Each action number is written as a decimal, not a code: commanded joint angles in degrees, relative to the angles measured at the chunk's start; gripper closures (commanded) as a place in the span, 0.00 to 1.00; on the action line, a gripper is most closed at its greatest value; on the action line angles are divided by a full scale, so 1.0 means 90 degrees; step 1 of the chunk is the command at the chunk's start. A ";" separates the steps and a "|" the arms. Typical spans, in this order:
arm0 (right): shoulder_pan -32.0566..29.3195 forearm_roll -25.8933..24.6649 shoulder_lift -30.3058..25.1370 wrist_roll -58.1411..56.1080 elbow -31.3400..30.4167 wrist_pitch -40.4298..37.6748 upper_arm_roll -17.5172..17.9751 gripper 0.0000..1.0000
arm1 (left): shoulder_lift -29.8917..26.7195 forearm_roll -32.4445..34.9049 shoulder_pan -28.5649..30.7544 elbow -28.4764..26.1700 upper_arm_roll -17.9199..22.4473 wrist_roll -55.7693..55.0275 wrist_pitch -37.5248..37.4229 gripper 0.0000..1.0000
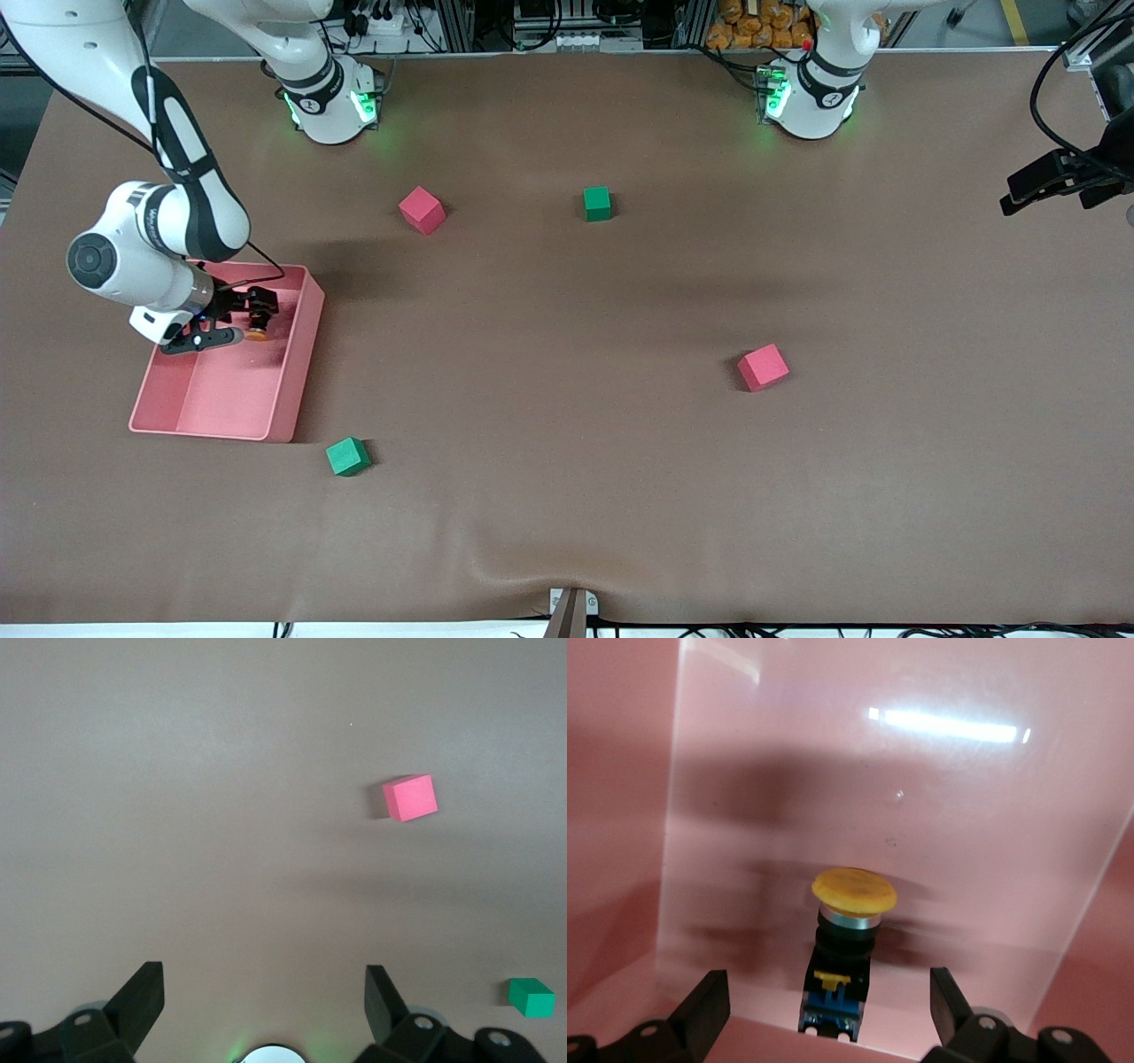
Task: Place and upright button with both arms
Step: 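Reach the right gripper down into the pink tray toward the button, then close the right gripper on the button base and lift it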
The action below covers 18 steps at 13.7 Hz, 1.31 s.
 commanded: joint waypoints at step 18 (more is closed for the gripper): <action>0.0473 0.0069 -0.0280 -0.0774 0.3265 -0.3955 0.0088 1.00 | -0.0030 -0.0109 0.0159 -0.0087 -0.0074 0.0161 0.0209 0.00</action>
